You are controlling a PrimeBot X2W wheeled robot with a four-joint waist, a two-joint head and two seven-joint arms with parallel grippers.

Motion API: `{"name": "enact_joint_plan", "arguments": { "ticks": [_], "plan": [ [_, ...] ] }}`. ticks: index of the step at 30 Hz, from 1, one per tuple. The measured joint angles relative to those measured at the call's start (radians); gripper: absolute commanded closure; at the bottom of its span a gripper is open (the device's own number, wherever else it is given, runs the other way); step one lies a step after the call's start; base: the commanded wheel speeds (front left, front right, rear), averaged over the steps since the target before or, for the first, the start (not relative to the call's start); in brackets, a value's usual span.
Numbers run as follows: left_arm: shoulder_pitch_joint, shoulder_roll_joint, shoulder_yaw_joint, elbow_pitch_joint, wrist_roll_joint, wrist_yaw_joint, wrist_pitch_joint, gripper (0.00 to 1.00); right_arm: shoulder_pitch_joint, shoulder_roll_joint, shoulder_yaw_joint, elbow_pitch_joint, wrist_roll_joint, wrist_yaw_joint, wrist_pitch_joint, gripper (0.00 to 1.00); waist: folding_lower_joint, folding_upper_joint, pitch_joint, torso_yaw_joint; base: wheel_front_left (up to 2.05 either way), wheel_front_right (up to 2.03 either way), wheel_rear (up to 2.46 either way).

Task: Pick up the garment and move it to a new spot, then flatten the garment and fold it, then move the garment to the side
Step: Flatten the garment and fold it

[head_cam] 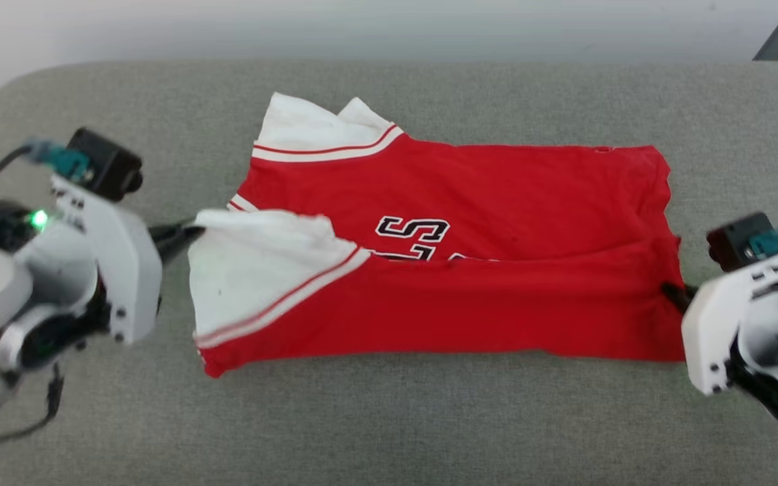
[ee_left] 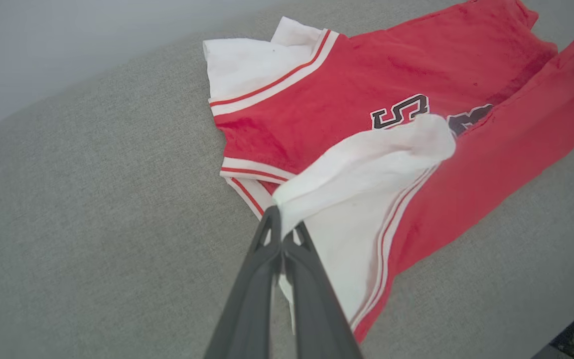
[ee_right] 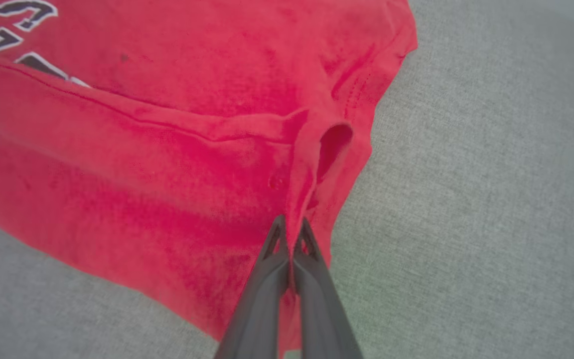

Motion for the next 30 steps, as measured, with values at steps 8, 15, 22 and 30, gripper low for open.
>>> {"name": "enact_joint_plan", "arguments": {
  "ticks": [8, 15, 22, 30],
  "plan": [
    [-0.086, -0.184, -0.048, 0.365, 0.047, -0.119, 0.030, 1.00, -0.184, 0.054, 0.068, 0.241, -0.036, 0.000, -0.073, 1.00, 0.0000, 0.0000, 0.040, -0.011, 0.00, 0.00, 0.00],
    [-0.092, -0.309, -0.093, 0.594, 0.004, -0.150, 0.082, 1.00, -0.280, 0.087, 0.149, 0.388, -0.021, 0.000, -0.107, 1.00, 0.0000, 0.0000, 0.064, -0.019, 0.00, 0.00, 0.00],
    [-0.090, -0.363, -0.114, 0.684, -0.074, -0.154, 0.151, 1.00, -0.355, 0.094, 0.235, 0.472, 0.035, 0.000, -0.082, 1.00, 0.0000, 0.0000, 0.069, -0.027, 0.00, 0.00, 0.00],
    [-0.112, -0.399, -0.116, 0.759, -0.124, -0.156, 0.201, 0.00, -0.406, 0.098, 0.264, 0.550, 0.081, 0.000, -0.074, 0.71, -0.0001, 0.0000, 0.060, -0.022, 0.00, 0.00, 0.00]
  ]
}}
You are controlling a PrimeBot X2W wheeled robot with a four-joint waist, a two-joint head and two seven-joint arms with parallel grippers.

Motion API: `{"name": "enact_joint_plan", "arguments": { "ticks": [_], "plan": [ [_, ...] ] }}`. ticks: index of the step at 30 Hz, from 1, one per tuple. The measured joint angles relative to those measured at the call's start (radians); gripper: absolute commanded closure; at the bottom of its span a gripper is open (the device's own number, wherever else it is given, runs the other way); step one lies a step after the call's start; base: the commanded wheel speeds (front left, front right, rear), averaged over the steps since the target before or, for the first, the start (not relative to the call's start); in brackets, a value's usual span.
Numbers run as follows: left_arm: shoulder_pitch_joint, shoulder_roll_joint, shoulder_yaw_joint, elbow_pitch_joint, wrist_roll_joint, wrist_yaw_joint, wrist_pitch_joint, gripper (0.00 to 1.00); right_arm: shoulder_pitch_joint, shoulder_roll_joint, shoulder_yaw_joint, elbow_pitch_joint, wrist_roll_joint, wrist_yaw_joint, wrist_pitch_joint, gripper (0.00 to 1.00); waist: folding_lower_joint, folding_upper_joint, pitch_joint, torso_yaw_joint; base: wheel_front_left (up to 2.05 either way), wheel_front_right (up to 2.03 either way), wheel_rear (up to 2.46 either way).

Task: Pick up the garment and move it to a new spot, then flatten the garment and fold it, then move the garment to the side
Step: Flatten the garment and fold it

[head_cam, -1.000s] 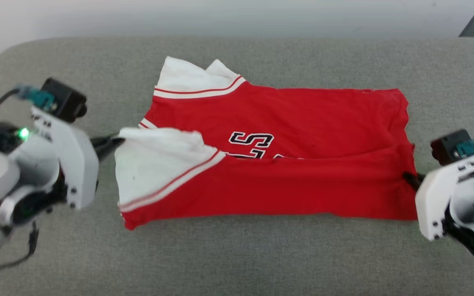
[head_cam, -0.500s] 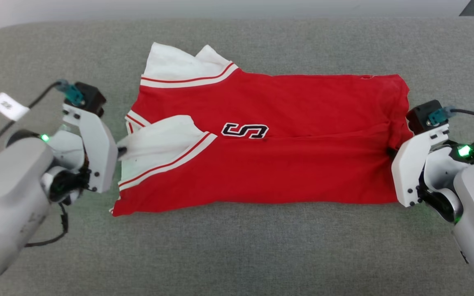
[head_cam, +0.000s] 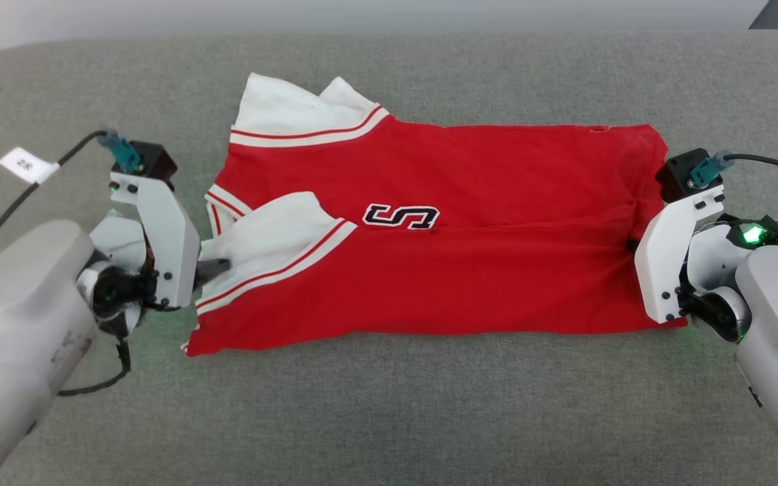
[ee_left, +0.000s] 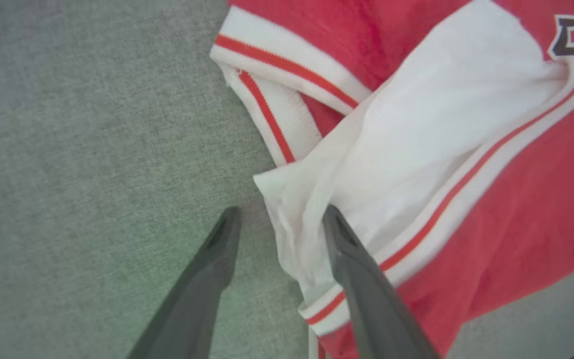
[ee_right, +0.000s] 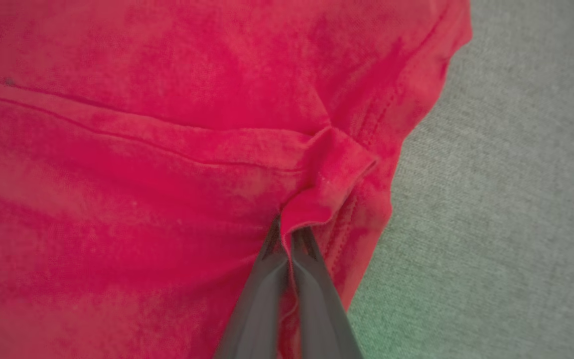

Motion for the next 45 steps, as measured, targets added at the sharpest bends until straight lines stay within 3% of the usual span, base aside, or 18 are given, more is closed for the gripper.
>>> {"name": "enact_joint_plan", "arguments": {
  "ticks": [2, 4, 5, 13, 24, 30, 37, 45],
  "plan": [
    [-0.006, -0.005, 0.001, 0.007, -0.003, 0.000, -0.006, 0.00, -0.005, 0.002, 0.003, 0.018, 0.003, 0.000, -0.007, 0.55, 0.0000, 0.0000, -0.005, 0.003, 0.00, 0.00, 0.00],
    [-0.017, -0.005, -0.003, -0.001, 0.001, 0.000, -0.005, 0.00, -0.010, 0.002, 0.003, 0.035, 0.007, 0.000, -0.021, 0.12, 0.0000, 0.0000, -0.012, 0.007, 0.00, 0.00, 0.00],
    [-0.022, -0.005, -0.005, -0.006, 0.001, 0.000, -0.003, 0.00, -0.012, 0.002, 0.007, 0.039, 0.007, 0.000, -0.027, 0.00, 0.0000, 0.0000, -0.016, 0.009, 0.00, 0.00, 0.00],
    [-0.030, 0.009, -0.010, -0.029, -0.021, 0.006, 0.072, 0.00, -0.001, -0.004, -0.010, 0.049, 0.003, 0.000, -0.175, 0.00, 0.0000, 0.0000, -0.051, 0.030, 0.00, 0.00, 0.00],
    [0.036, 0.037, -0.006, -0.149, -0.109, 0.132, 0.225, 0.00, 0.050, 0.034, -0.166, 0.009, -0.124, 0.000, -0.515, 0.00, 0.0000, 0.0000, -0.091, 0.023, 0.00, 0.00, 0.00],
    [0.081, 0.070, -0.008, -0.235, -0.131, 0.188, 0.240, 0.00, 0.104, 0.072, -0.278, -0.050, -0.203, 0.000, -0.608, 0.00, 0.0000, 0.0000, -0.105, 0.001, 0.00, 0.00, 0.00],
    [0.159, 0.085, -0.007, -0.211, -0.109, 0.172, 0.140, 0.00, 0.204, 0.132, -0.375, -0.208, -0.283, 0.000, -0.629, 0.00, 0.0000, -0.0001, -0.104, -0.032, 0.00, 0.00, 0.00],
    [0.202, 0.056, 0.017, -0.076, -0.134, 0.096, 0.074, 0.00, 0.357, 0.181, -0.429, -0.417, -0.312, 0.000, -0.516, 0.00, 0.0000, 0.0000, -0.090, -0.065, 0.00, 0.00, 0.00]
  ]
}}
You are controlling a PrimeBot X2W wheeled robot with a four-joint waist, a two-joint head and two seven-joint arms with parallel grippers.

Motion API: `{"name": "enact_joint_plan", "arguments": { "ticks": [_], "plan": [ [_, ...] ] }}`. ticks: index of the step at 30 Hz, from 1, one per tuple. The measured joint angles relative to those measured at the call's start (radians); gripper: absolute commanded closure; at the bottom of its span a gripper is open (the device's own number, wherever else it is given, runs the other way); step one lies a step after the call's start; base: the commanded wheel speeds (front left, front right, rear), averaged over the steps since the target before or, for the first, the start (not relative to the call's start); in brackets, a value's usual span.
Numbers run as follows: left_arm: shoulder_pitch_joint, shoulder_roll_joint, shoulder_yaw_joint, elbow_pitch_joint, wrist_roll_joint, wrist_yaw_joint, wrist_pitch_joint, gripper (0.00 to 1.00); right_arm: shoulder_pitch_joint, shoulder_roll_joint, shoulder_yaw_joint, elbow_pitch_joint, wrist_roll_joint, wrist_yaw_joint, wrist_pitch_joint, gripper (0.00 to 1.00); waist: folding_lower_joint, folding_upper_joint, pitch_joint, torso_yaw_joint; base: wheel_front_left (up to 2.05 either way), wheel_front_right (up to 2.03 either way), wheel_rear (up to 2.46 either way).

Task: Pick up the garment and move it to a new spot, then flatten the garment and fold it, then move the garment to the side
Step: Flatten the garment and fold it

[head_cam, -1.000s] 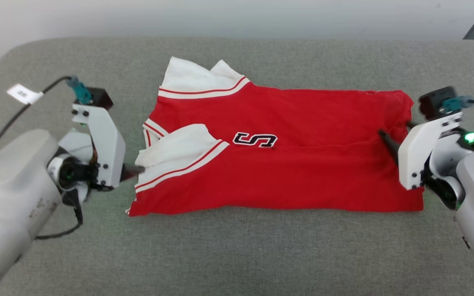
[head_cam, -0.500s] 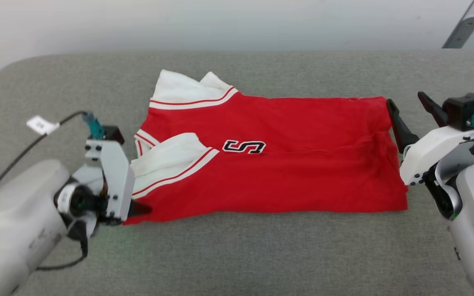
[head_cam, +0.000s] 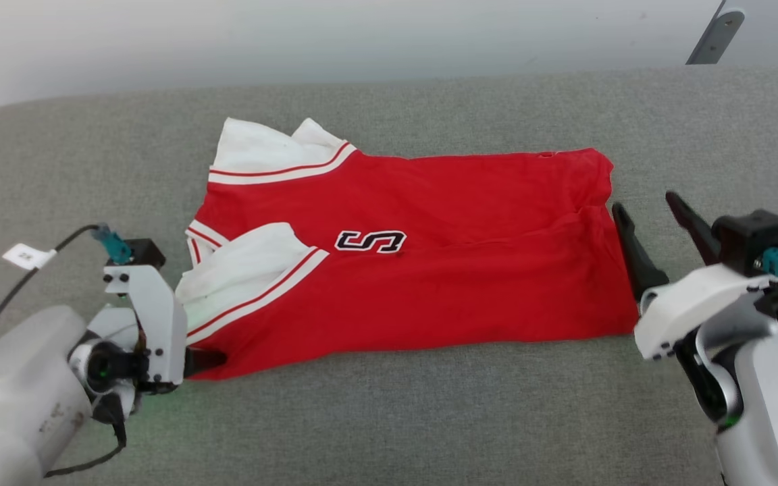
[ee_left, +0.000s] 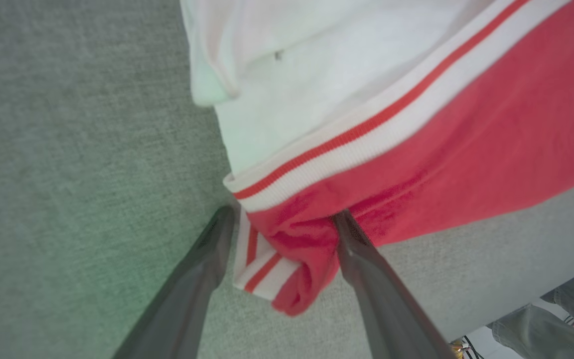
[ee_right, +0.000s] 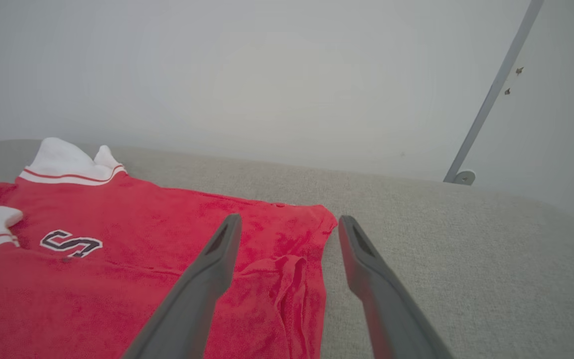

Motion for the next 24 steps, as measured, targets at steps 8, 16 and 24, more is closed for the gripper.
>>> {"name": "enact_joint_plan", "arguments": {
  "ticks": [8, 16, 24],
  "plan": [
    [-0.006, -0.036, 0.022, 0.094, -0.033, -0.036, 0.024, 1.00, 0.133, -0.001, -0.025, -0.155, 0.044, 0.000, 0.228, 0.00, 0.0000, 0.0000, 0.018, -0.001, 0.00, 0.00, 0.00],
    [-0.021, -0.056, 0.026, 0.117, -0.036, -0.068, 0.030, 1.00, 0.160, 0.001, -0.070, -0.193, 0.065, 0.000, 0.463, 0.00, 0.0000, 0.0000, 0.034, 0.012, 0.00, 0.00, 0.00],
    [-0.046, -0.074, 0.036, 0.132, -0.044, -0.083, 0.046, 1.00, 0.105, -0.001, -0.098, -0.123, 0.034, 0.000, 0.668, 0.00, 0.0000, 0.0000, 0.057, 0.033, 0.00, 0.00, 0.00]
  ]
}}
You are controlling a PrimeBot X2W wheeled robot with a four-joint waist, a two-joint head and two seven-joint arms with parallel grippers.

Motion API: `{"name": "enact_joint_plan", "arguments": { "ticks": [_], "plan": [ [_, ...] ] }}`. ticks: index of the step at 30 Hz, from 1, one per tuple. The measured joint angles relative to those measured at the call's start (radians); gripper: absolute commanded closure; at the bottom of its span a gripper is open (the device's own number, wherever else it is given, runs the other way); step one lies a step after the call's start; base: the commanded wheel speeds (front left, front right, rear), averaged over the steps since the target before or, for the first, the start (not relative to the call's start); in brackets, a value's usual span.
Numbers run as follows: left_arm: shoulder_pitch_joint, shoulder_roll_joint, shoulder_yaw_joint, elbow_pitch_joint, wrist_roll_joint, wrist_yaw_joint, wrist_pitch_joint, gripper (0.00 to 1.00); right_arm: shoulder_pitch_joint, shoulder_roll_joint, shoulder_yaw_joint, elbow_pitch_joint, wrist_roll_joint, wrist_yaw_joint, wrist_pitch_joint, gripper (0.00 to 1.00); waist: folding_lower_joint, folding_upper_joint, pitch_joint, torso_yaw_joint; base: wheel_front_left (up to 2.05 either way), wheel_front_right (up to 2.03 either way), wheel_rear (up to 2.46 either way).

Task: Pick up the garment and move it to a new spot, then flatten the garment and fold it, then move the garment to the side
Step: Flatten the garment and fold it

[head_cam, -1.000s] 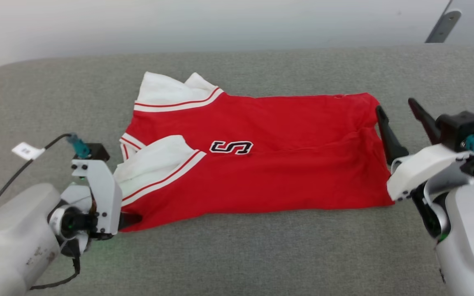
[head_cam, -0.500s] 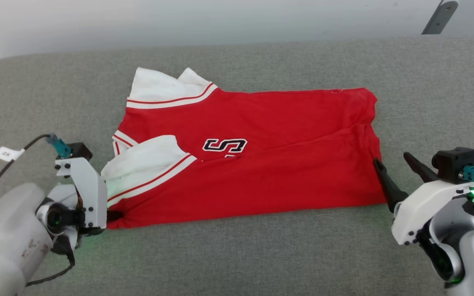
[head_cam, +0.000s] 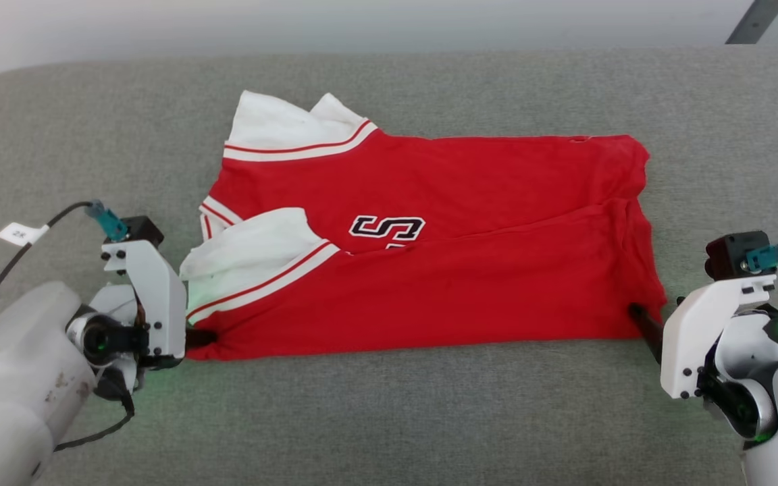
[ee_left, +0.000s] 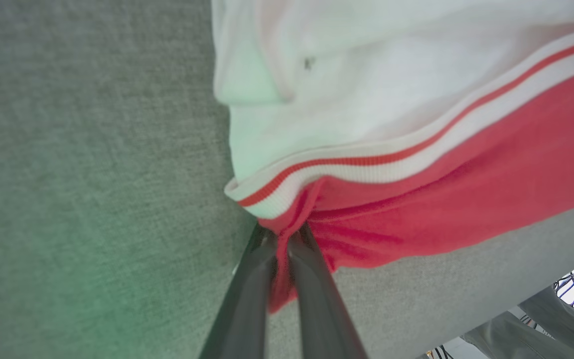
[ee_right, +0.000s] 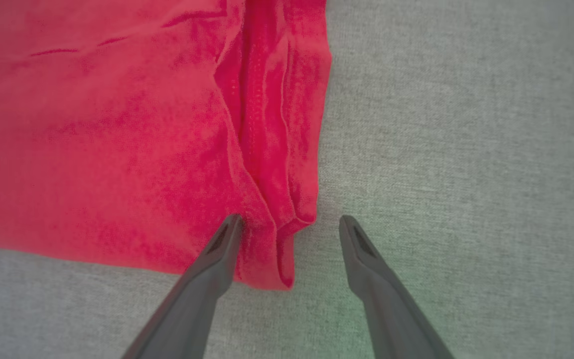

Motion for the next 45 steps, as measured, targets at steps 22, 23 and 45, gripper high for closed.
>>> {"name": "enact_joint_plan", "arguments": {
  "ticks": [22, 23, 45],
  "plan": [
    [-0.037, -0.049, 0.021, 0.054, -0.043, 0.014, 0.089, 1.00, -0.087, -0.051, 0.038, 0.087, -0.021, 0.001, 0.153, 1.00, 0.0001, 0.0000, -0.024, 0.049, 0.00, 0.00, 0.00],
    [-0.036, -0.048, 0.017, 0.047, -0.043, 0.017, 0.097, 1.00, -0.085, -0.059, 0.044, 0.082, -0.015, 0.000, 0.161, 1.00, 0.0000, 0.0000, -0.029, 0.051, 0.00, 0.00, 0.00],
    [0.136, 0.152, -0.030, -0.444, -0.034, 0.250, 0.134, 1.00, 0.099, -0.165, 0.072, -0.084, 0.110, 0.000, 0.315, 1.00, 0.0000, 0.0000, -0.072, 0.064, 0.00, 0.00, 0.00]
  ]
}}
